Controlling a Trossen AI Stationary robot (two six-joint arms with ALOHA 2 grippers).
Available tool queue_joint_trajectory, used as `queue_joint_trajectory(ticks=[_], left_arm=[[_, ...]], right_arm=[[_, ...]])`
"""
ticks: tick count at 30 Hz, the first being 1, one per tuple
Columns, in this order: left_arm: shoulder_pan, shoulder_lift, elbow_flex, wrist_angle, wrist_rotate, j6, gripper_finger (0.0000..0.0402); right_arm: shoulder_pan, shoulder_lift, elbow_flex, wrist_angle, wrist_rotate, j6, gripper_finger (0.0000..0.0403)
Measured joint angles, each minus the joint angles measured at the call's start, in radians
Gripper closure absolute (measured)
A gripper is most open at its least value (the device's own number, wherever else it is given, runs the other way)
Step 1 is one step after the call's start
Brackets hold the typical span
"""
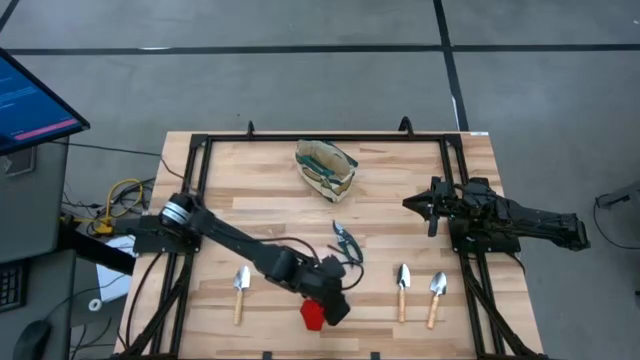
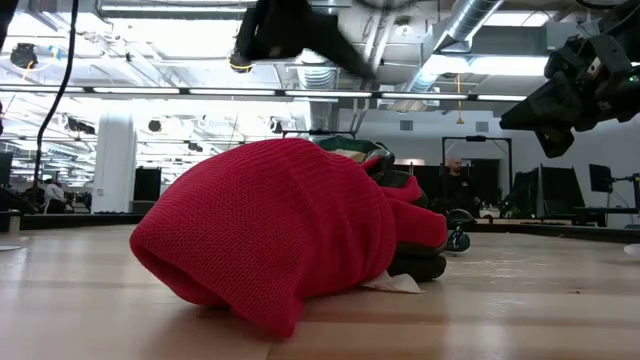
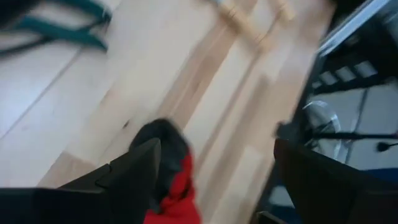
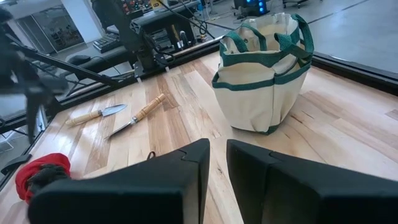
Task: Pick & Place Garden tools in Gardening bag
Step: Put the red gloves into the gardening bag
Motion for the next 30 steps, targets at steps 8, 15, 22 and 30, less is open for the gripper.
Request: queue_joint_trajectory(ticks=[8,15,22,30], left_arm=[[-0.001,0.055,0.000,-0.135,0.022,-0.022,0.0089],[-0.016,0.056,0.000,-0.155,0.029,-0.074,0.0089],[-0.034,0.071,-0.001,-0.154,0.035,-0.098,0.0089],[-0.039,0.153,0.000,-0.144,0.076,-0.076,0.0089]], right_arm=[[0.000,0.000,0.000,-0.005,0.000,0.000,0.0352],[0.000,0.000,0.000,-0.011,0.000,0.000,0.0352],[0.000,0.000,0.000,-0.014,0.000,0.000,0.0352],[0.000,0.000,0.000,-0.021,0.000,0.000,0.0352]])
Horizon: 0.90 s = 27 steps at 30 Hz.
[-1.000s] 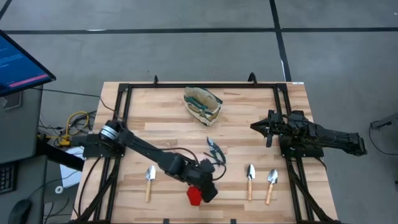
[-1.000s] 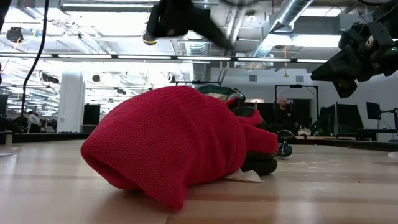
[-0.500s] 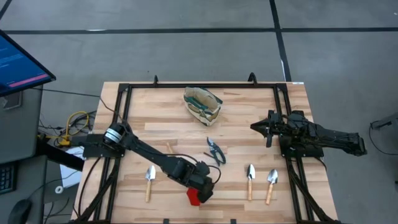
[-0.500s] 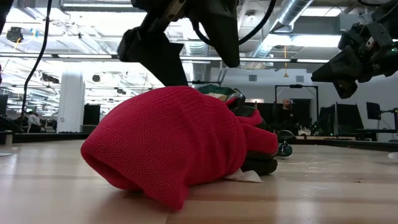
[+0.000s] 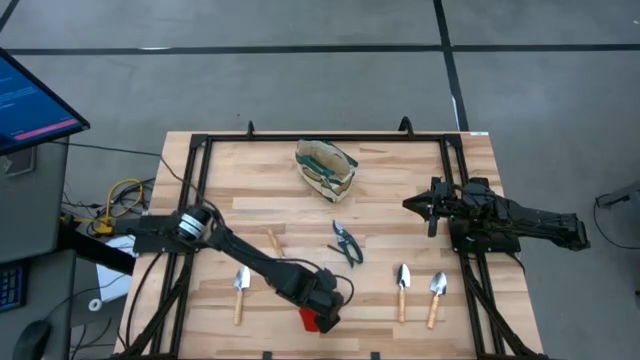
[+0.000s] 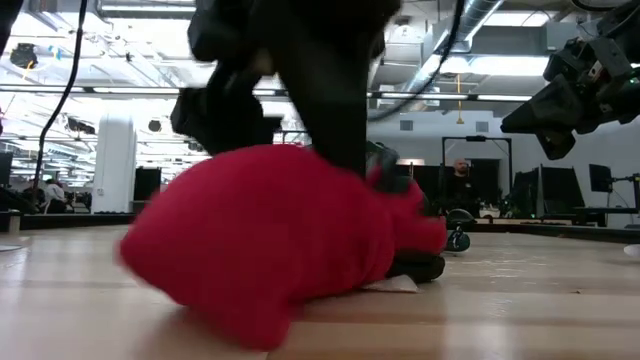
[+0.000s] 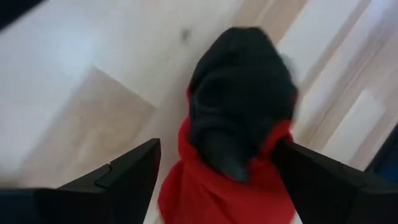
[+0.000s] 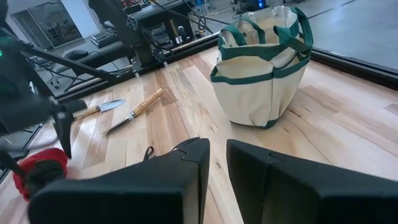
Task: Pick & Place Garden tools in Gardening bag
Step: Put the red gloves into the gardening bag
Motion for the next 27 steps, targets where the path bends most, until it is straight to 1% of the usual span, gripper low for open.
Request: queue_joint_trajectory(ticks=[3,8,11,12,14,16,19,20,23,27], left_arm=[[-0.004,0.043,0.002,0.002,0.068,0.000,0.0089],[-0.009,0.076,0.006,-0.010,0.065,0.002,0.0090],[-0.005,0.077,0.006,-0.034,0.075,-0.016,0.0108],[-0.002,0.074,0.006,-0.040,0.082,-0.020,0.0121],[0.005,0.069,0.004,-0.051,0.092,-0.027,0.0162],[0.014,0.059,0.001,-0.056,0.097,-0.033,0.0220],[0.031,0.039,-0.002,-0.072,0.098,-0.049,0.0319],[0.038,0.029,-0.003,-0.075,0.094,-0.053,0.0334],[0.073,-0.021,-0.006,-0.083,0.062,-0.063,0.0334],[0.141,-0.149,-0.005,-0.075,-0.066,-0.072,0.0334]], right_arm=[[0.000,0.000,0.000,0.000,0.000,0.000,0.0352],[0.000,0.000,0.000,0.000,0.000,0.000,0.0352],[0.000,0.000,0.000,0.000,0.000,0.000,0.0352],[0.000,0.000,0.000,0.000,0.000,0.000,0.0352],[0.000,0.000,0.000,0.000,0.000,0.000,0.0352],[0.000,0.000,0.000,0.000,0.000,0.000,0.0352],[0.000,0.000,0.000,0.000,0.000,0.000,0.0352],[0.000,0.000,0.000,0.000,0.000,0.000,0.0352],[0.000,0.000,0.000,0.000,0.000,0.000,0.0352],[0.000,0.000,0.000,0.000,0.000,0.000,0.0352]])
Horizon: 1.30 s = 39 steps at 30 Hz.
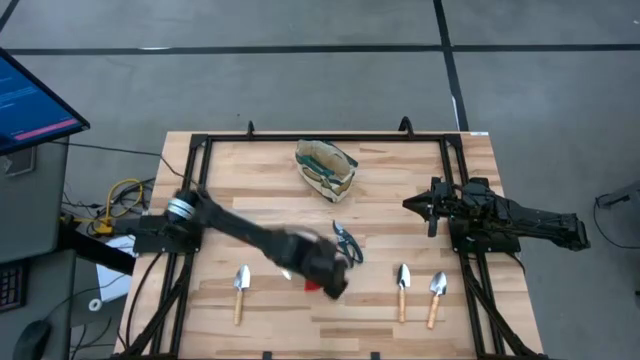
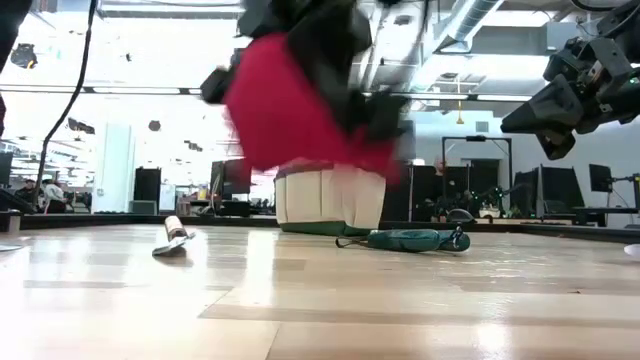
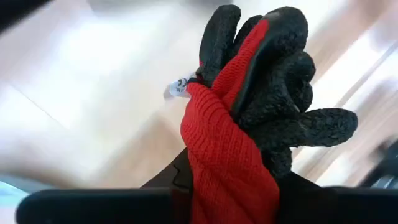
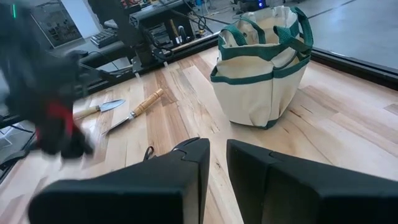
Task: Pick & Place Garden tools in Gardening bag
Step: Put the red gloves into the gardening bag
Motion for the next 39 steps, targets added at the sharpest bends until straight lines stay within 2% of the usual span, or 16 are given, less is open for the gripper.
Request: queue_joint_trajectory(ticks=[3,7,9,11,14,16,21,24,31,34,39], left_arm=[[0.070,-0.117,0.001,-0.007,-0.172,0.022,0.0334],[0.196,-0.279,0.003,0.002,-0.495,0.085,0.0334],[0.272,-0.340,0.003,0.036,-0.602,0.200,0.0334],[0.345,-0.381,0.003,0.150,-0.622,0.475,0.0334],[0.443,-0.419,0.003,0.306,-0.454,0.879,0.0334],[0.500,-0.431,0.004,0.332,-0.324,1.032,0.0334],[0.624,-0.411,0.003,0.242,-0.012,1.226,0.0334],[0.675,-0.375,0.003,0.176,0.132,1.328,0.0334],[0.763,-0.277,0.003,0.125,0.294,1.626,0.0334],[0.780,-0.239,0.003,0.128,0.316,1.732,0.0334],[0.800,-0.194,0.003,0.116,0.344,1.809,0.0334]], right_arm=[[0.000,0.000,0.000,0.000,0.000,0.000,0.0352],[0.000,0.000,0.000,0.000,0.000,0.000,0.0352],[0.000,0.000,0.000,0.000,0.000,0.000,0.0352],[0.000,0.000,0.000,0.000,0.000,0.000,0.0352],[0.000,0.000,0.000,0.000,0.000,0.000,0.0352],[0.000,0.000,0.000,0.000,0.000,0.000,0.0352],[0.000,0.000,0.000,0.000,0.000,0.000,0.0352],[0.000,0.000,0.000,0.000,0.000,0.000,0.0352],[0.000,0.000,0.000,0.000,-0.001,0.000,0.0352],[0.000,0.000,0.000,0.000,0.000,0.000,0.0352],[0.000,0.000,0.000,0.000,0.000,0.000,0.0352]])
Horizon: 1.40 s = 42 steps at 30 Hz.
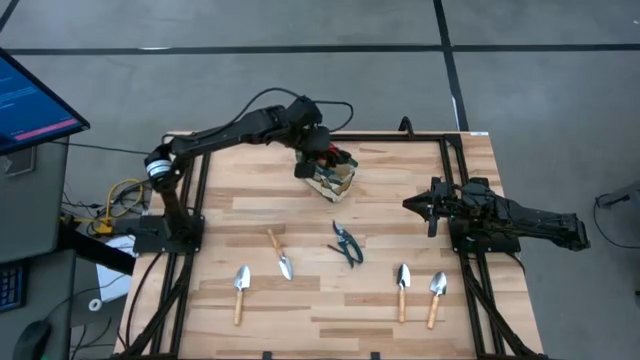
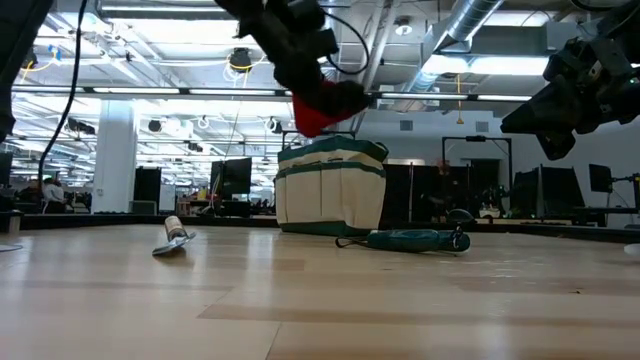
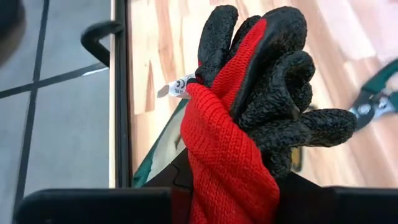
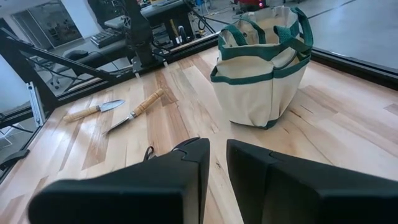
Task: Pick & Place Garden tools in Gardening bag
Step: Put the red gloves into the gardening bag
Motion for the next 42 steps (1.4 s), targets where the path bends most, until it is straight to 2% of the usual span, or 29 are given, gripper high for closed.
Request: queue_joint_trajectory(ticks=[8,21,26,37,42], left_arm=[[0.013,0.064,0.001,-0.019,-0.001,0.093,0.0334],[0.025,0.091,0.001,-0.021,-0.022,0.100,0.0324],[0.017,0.091,0.001,-0.025,-0.023,0.114,0.0289],[0.002,0.089,0.001,-0.025,-0.030,0.125,0.0174],[-0.002,0.089,0.001,-0.033,-0.067,0.125,0.0146]], right_arm=[[0.000,0.000,0.000,0.000,0.000,0.000,0.0352],[0.000,0.000,0.000,0.000,0.000,0.000,0.0352],[0.000,0.000,0.000,0.000,0.000,0.000,0.0352],[0.000,0.000,0.000,0.000,0.000,0.000,0.0352],[0.000,0.000,0.000,0.000,0.000,0.000,0.0352]])
